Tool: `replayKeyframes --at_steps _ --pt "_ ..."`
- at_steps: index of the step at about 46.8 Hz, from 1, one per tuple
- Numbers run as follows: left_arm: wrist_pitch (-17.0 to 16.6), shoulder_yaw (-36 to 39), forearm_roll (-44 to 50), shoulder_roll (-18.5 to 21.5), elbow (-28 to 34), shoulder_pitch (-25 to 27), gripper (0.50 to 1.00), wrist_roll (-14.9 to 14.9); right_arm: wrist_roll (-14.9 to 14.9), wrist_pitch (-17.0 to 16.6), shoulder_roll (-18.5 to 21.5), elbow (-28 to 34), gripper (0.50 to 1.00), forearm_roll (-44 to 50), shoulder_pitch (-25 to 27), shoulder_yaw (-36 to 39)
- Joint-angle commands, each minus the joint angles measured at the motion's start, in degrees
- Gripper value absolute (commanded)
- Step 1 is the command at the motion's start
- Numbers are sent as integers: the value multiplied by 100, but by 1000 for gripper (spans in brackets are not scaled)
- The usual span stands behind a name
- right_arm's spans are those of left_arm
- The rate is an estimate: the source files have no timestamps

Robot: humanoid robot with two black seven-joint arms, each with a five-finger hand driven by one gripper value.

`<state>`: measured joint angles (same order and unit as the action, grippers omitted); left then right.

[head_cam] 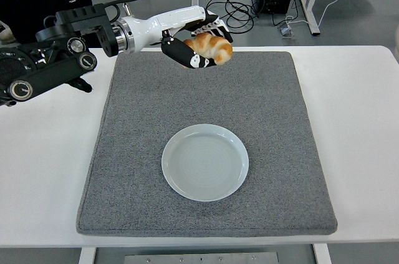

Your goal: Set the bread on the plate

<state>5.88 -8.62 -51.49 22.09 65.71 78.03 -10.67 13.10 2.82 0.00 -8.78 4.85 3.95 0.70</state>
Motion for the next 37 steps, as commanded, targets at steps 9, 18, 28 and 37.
replayKeyframes --at_steps 9,18,28,37 --pt "-69 228 -89 -3 653 -60 500 355 0 -1 0 8 1000 -1 1 0" --pt "-315 721 -387 15 1093 -95 500 347 0 -1 0 8 1000 -1 -8 0" --pt "-605 827 -1345 -3 1111 -648 500 276 0 -1 0 17 1000 -1 -8 0" --pt "-1000 791 -1899 -3 1111 -1184 500 232 0 -1 0 17 1000 -1 -8 0"
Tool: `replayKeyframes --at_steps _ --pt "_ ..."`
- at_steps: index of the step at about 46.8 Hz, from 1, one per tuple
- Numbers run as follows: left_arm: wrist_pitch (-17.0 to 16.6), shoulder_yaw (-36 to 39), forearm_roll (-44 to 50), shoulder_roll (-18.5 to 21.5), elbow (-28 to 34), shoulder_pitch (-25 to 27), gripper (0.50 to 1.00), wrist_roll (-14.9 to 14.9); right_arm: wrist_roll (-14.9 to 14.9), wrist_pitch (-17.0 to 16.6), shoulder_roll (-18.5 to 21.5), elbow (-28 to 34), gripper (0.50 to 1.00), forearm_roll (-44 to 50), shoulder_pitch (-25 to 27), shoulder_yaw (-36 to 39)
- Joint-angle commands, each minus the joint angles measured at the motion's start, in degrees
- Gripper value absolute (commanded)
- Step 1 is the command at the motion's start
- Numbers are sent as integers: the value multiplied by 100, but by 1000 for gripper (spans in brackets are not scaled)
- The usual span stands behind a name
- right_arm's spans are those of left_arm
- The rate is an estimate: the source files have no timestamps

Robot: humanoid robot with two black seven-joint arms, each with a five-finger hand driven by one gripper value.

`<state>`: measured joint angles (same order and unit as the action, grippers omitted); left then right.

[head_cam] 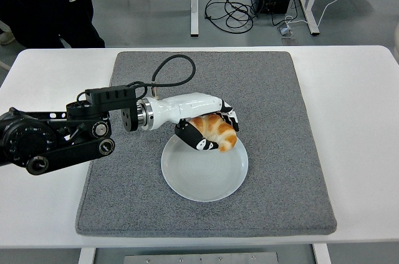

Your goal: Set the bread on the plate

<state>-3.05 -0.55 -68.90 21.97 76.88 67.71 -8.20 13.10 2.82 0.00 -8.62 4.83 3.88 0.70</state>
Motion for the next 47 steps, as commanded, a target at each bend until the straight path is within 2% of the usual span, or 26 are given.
replayKeyframes --at_steps 1,11,21,33,47 --pt "-152 -16 -212 9 -6 -205 500 -15 0 0 0 0 1000 0 -1 0" --pt "-609 -25 -502 -17 -6 -609 500 -287 0 0 0 0 1000 0 -1 0" --pt "-811 46 -537 -44 -15 -715 500 -437 0 0 0 0 1000 0 -1 0" --pt "-1110 63 -1064 -44 -68 -1110 500 -735 0 0 0 0 1000 9 -1 0" --pt "-1549 63 -1047 -193 -603 -1242 500 -1184 0 0 0 -9 1000 0 -1 0"
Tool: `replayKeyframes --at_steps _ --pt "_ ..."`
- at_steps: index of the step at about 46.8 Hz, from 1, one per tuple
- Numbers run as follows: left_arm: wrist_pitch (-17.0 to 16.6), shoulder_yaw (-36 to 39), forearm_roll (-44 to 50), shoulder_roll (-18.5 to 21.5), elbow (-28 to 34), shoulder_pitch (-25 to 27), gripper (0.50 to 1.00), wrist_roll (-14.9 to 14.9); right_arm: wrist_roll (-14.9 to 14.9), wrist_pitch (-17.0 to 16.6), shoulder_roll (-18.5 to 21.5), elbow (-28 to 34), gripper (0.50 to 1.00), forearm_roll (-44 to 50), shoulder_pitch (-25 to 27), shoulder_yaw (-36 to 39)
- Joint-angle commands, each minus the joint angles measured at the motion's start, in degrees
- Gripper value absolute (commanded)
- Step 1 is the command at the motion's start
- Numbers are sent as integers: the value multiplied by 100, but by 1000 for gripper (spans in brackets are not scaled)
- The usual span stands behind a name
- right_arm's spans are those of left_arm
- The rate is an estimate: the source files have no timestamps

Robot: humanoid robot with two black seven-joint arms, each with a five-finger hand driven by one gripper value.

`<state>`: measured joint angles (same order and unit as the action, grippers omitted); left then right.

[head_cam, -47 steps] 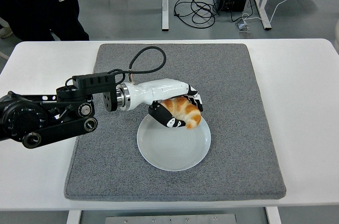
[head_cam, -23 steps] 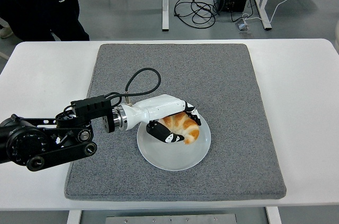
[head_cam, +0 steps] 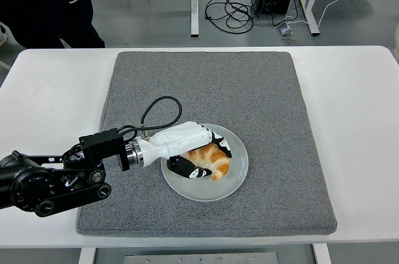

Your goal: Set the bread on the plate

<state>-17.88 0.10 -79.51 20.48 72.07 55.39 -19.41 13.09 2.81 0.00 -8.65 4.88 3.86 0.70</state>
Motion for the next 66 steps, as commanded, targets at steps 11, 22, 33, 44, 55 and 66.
replayKeyframes --at_steps 11,22,33,44,55,66 --pt "-111 -2 32 -220 -307 -116 500 -125 0 0 0 -5 1000 -4 9 0" --pt "-119 -54 93 -238 -316 -160 500 -116 0 0 0 -5 1000 -4 9 0" --pt "-119 -72 383 -238 -316 -178 616 -116 0 0 0 -5 1000 -4 9 0" --pt "-111 -37 559 -229 -307 -186 772 -107 0 0 0 -14 1000 -4 9 0" --pt "-111 -28 550 -211 -299 -248 875 -107 0 0 0 -14 1000 -4 9 0" --pt "-111 -54 541 -132 -193 -283 924 -107 0 0 0 -32 1000 -4 9 0"
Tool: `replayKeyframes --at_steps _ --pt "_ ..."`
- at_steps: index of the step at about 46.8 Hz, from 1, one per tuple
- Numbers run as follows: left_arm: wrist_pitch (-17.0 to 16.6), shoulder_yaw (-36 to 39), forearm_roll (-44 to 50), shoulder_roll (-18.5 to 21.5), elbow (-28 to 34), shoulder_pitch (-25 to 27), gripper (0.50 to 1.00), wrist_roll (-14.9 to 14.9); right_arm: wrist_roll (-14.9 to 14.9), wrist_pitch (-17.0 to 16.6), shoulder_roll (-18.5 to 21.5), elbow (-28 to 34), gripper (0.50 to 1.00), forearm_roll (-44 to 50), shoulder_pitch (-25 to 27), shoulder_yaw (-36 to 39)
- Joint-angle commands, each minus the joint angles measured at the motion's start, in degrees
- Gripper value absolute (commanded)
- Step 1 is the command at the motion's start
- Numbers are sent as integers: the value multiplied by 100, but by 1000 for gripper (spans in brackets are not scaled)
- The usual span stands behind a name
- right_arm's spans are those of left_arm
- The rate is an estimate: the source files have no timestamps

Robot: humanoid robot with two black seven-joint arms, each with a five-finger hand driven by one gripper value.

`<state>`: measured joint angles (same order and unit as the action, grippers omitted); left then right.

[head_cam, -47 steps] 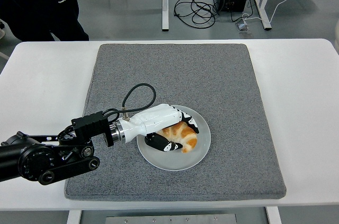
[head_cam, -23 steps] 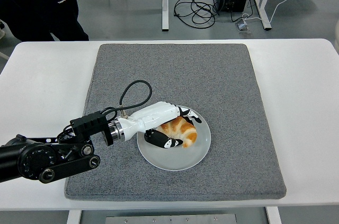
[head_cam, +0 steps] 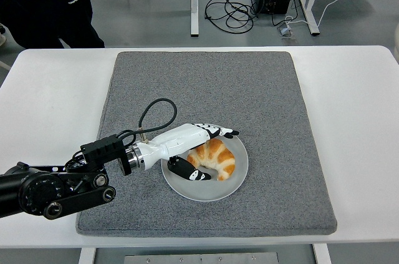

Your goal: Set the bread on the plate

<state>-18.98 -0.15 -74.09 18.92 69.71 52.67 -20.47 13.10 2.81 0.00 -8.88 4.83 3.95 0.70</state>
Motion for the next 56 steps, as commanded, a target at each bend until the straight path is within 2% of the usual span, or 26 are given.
replayKeyframes --at_steps 1,8,15,29,42,56 --pt "0 -38 0 42 69 -11 924 -1 -1 0 0 -9 1000 0 0 0" --pt "35 -239 70 296 420 24 927 34 -1 0 0 -18 1000 9 0 0" --pt "158 -565 605 543 614 121 928 52 -1 0 0 -18 1000 0 0 0" --pt "1098 -1355 2582 771 500 481 928 70 -1 0 0 -26 1000 0 0 9" --pt "1669 -2076 4042 815 -255 446 928 70 -1 0 0 -26 1000 9 0 0" --pt "2934 -2595 6178 763 -1723 472 928 78 -1 0 0 -26 1000 0 0 0"
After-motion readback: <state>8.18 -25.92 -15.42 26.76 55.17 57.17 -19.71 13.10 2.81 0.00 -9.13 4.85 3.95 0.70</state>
